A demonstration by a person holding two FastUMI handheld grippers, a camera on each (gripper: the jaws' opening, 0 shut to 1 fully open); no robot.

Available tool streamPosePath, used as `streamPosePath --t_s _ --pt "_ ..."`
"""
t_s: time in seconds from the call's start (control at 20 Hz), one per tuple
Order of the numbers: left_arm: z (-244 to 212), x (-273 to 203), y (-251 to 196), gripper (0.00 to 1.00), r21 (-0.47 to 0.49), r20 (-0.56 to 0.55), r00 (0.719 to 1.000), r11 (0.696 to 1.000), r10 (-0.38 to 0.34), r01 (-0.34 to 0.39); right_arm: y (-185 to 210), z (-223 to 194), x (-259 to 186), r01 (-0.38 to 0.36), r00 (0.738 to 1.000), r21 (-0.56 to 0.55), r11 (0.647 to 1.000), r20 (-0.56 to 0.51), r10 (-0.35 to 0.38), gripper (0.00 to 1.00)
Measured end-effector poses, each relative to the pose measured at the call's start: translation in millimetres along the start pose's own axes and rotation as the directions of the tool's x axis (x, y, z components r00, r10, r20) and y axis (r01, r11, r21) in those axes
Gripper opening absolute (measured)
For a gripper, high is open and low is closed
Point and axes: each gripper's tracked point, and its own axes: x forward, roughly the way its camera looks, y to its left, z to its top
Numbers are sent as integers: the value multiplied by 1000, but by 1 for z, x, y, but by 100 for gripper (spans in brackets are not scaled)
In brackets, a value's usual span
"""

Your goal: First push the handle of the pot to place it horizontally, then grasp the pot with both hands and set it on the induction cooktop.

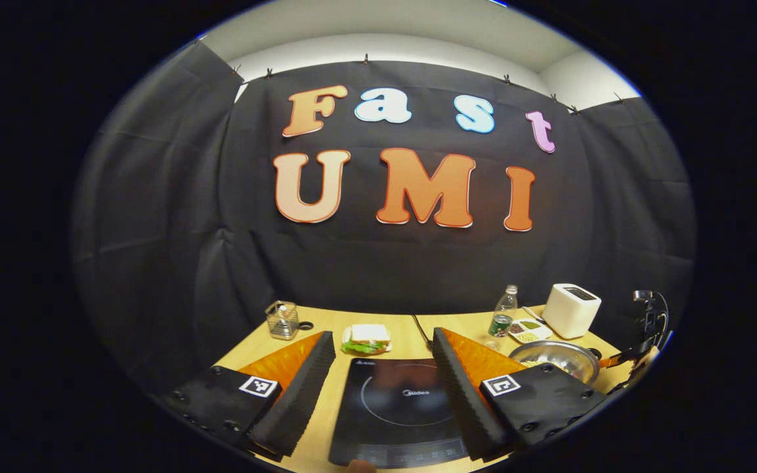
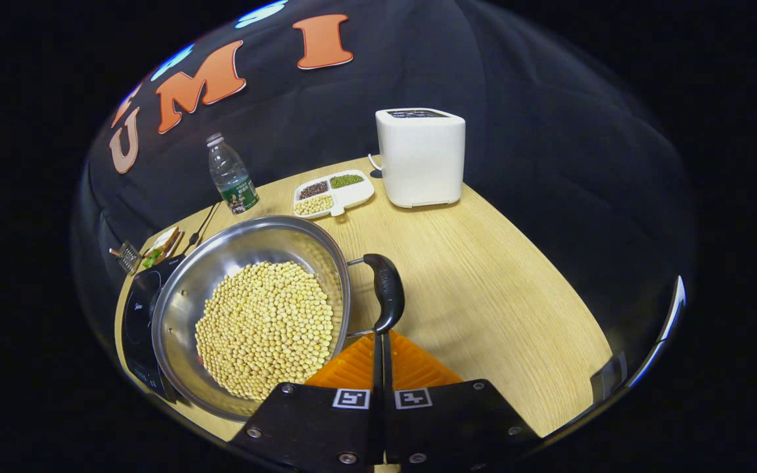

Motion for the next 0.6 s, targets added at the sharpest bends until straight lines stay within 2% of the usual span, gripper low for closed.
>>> streamPosePath --t_s 0.05,0.25,0.3,0.4,0.6 --pt "-8 6 -10 96 1 -17 1000 1000 -15 15 0 2 2 2 1000 0 1000 6 -2 0" --pt "-49 30 -58 98 3 -100 991 996 -86 86 -1 7 5 16 999 -19 1000 34 -16 0" --pt "-59 34 -72 96 -9 -122 987 994 -109 108 -1 9 6 16 999 -18 1000 37 -15 0" --pt "-78 43 -97 100 -32 -166 974 988 -153 150 -1 11 9 14 999 -11 1000 40 -14 0" --pt "-109 65 -141 98 -50 -225 954 980 -199 193 -2 13 10 17 999 -14 1000 42 -16 0"
